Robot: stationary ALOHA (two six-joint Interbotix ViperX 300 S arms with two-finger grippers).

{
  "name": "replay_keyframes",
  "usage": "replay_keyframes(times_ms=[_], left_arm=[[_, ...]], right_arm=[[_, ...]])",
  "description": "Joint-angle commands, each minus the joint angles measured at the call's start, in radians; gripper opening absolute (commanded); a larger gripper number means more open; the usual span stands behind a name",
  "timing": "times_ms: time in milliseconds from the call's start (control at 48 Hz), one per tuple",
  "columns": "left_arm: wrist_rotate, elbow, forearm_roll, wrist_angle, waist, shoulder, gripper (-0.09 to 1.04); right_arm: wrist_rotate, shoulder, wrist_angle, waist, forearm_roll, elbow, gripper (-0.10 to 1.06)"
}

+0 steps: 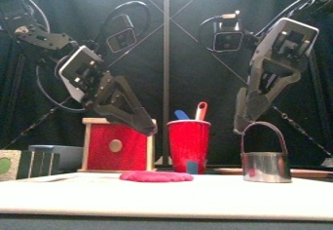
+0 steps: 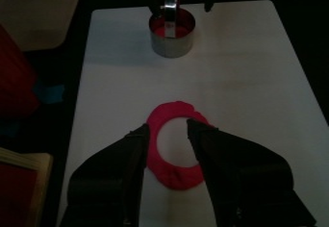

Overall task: Get the cutter from the drawer then cut the dough then place the extra dough in the bowl
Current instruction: Place the extra dough in the bowl

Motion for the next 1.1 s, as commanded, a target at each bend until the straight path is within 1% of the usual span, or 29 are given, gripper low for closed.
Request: replay_keyframes(times_ms=[21, 167, 292, 479, 625, 750, 917, 1104], left_arm=[[0.002, -0.014, -0.037, -0.003, 0.005, -0.015, 0.81], [0.006, -0.017, -0.074, 0.023, 0.034, -0.009, 0.82], [0.031, -0.041, -0.084, 0.107, 0.077, -0.005, 0.82], [0.138, -0.124, -0.075, 0.282, 0.109, 0.023, 0.81], [0.198, -0.169, -0.069, 0.365, 0.114, 0.035, 0.8], [0.202, -0.178, -0.052, 0.405, 0.114, 0.032, 0.8], [0.204, -0.173, 0.003, 0.426, 0.126, 0.046, 0.8], [0.204, -0.198, 0.02, 0.477, 0.137, 0.071, 0.8]], right_arm=[[0.0, -0.009, -0.009, -0.002, 0.002, -0.021, 0.87], [-0.002, -0.005, -0.011, 0.0, 0.0, -0.021, 0.87], [-0.002, 0.003, -0.015, 0.0, 0.0, -0.021, 0.87], [0.002, 0.014, -0.026, 0.0, 0.0, -0.021, 0.87], [0.003, 0.021, -0.035, 0.0, 0.0, -0.021, 0.87], [0.003, 0.025, -0.037, 0.002, 0.002, -0.021, 0.87], [0.003, 0.028, -0.044, 0.003, 0.0, -0.026, 0.87], [0.003, 0.035, -0.044, 0.006, 0.0, -0.029, 0.87]])
